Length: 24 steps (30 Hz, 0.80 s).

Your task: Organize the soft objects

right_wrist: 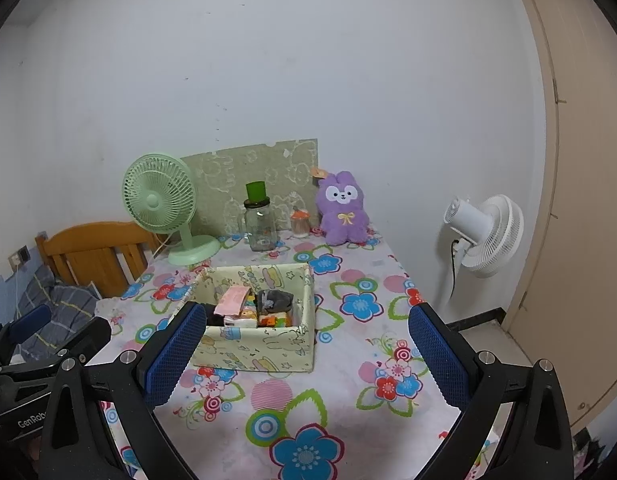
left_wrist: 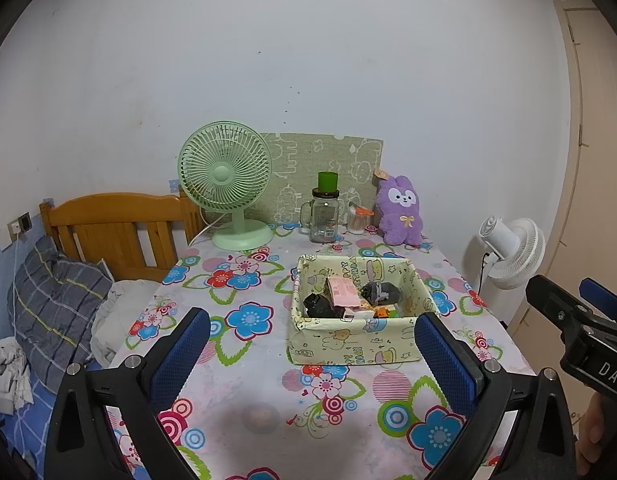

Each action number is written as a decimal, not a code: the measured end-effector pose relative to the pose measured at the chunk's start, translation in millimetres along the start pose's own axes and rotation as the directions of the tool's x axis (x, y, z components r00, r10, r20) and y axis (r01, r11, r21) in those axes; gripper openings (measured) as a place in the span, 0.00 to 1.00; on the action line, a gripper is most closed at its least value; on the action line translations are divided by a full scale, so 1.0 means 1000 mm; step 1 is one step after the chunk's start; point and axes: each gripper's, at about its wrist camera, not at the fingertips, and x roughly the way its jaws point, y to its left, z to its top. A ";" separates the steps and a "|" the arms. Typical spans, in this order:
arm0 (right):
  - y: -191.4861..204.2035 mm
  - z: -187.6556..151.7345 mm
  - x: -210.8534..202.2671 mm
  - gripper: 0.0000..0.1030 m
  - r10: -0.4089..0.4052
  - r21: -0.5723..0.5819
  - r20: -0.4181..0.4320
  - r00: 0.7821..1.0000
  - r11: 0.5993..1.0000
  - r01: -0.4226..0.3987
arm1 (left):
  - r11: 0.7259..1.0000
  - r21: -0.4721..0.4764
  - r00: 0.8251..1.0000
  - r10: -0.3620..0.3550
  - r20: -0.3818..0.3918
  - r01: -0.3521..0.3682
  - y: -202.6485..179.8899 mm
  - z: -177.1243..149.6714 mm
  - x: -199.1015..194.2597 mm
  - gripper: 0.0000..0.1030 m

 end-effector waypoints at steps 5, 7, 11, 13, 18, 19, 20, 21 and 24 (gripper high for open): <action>0.001 0.000 0.000 0.99 0.006 -0.001 -0.002 1.000 1.000 -0.006 | 1.000 -0.009 1.000 -0.002 0.003 0.002 -0.001 0.000 0.000 1.00; 0.002 -0.001 0.000 0.99 0.010 -0.001 -0.002 1.000 1.000 -0.010 | 1.000 -0.012 1.000 -0.001 0.001 0.001 -0.001 0.000 0.000 1.00; 0.001 -0.001 0.000 0.99 0.013 0.000 -0.001 1.000 1.000 -0.013 | 1.000 -0.015 1.000 -0.004 -0.002 0.004 -0.002 0.000 0.002 1.00; 0.001 -0.001 0.001 0.99 0.014 0.001 -0.001 1.000 1.000 -0.014 | 1.000 -0.014 1.000 -0.007 -0.004 0.007 -0.001 0.000 0.002 1.00; 0.003 -0.001 0.001 0.99 0.021 -0.001 -0.003 1.000 1.000 -0.021 | 1.000 -0.011 1.000 -0.009 -0.005 0.009 -0.002 0.000 0.001 1.00; 0.004 -0.001 0.001 0.99 0.022 -0.002 -0.004 1.000 1.000 -0.022 | 1.000 -0.011 1.000 -0.009 -0.005 0.009 -0.002 0.000 0.001 1.00; 0.004 -0.001 0.000 0.99 0.022 -0.003 -0.003 1.000 1.000 -0.022 | 1.000 -0.011 1.000 -0.009 -0.005 0.009 -0.002 0.000 0.001 1.00; 0.004 -0.001 0.000 0.99 0.023 -0.003 -0.001 1.000 1.000 -0.023 | 1.000 -0.011 1.000 -0.011 -0.005 0.011 -0.003 -0.001 0.001 1.00; 0.005 -0.001 -0.001 0.99 0.022 -0.004 0.000 1.000 1.000 -0.022 | 1.000 -0.013 1.000 -0.010 -0.004 0.010 -0.003 -0.001 0.001 1.00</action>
